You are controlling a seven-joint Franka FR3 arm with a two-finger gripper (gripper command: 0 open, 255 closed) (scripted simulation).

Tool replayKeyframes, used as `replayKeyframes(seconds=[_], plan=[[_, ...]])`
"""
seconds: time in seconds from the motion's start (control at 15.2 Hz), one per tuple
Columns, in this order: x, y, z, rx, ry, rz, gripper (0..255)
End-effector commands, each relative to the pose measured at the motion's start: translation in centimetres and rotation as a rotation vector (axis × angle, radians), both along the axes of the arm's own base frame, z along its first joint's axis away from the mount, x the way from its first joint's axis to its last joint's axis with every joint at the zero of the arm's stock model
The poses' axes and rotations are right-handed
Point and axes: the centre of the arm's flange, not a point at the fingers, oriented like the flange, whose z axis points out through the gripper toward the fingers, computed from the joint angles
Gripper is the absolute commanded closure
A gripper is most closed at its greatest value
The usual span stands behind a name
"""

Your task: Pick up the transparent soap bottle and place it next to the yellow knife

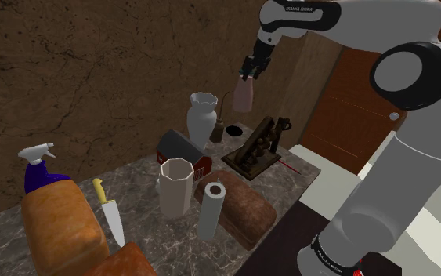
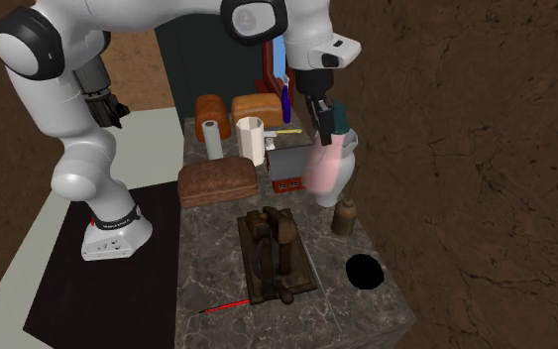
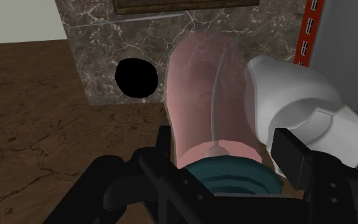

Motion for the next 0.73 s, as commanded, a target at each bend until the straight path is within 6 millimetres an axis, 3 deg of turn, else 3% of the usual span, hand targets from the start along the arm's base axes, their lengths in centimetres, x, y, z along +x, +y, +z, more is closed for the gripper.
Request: replayKeyframes(seconds=[0.0, 0.59, 0.66], plan=[[0.1, 0.0, 1.1, 0.0, 0.0, 0.0, 255], [0.1, 0.0, 5.6, 0.0, 0.0, 0.0, 255], [-0.2, 1.3, 5.6, 0.0, 0.0, 0.0, 255]])
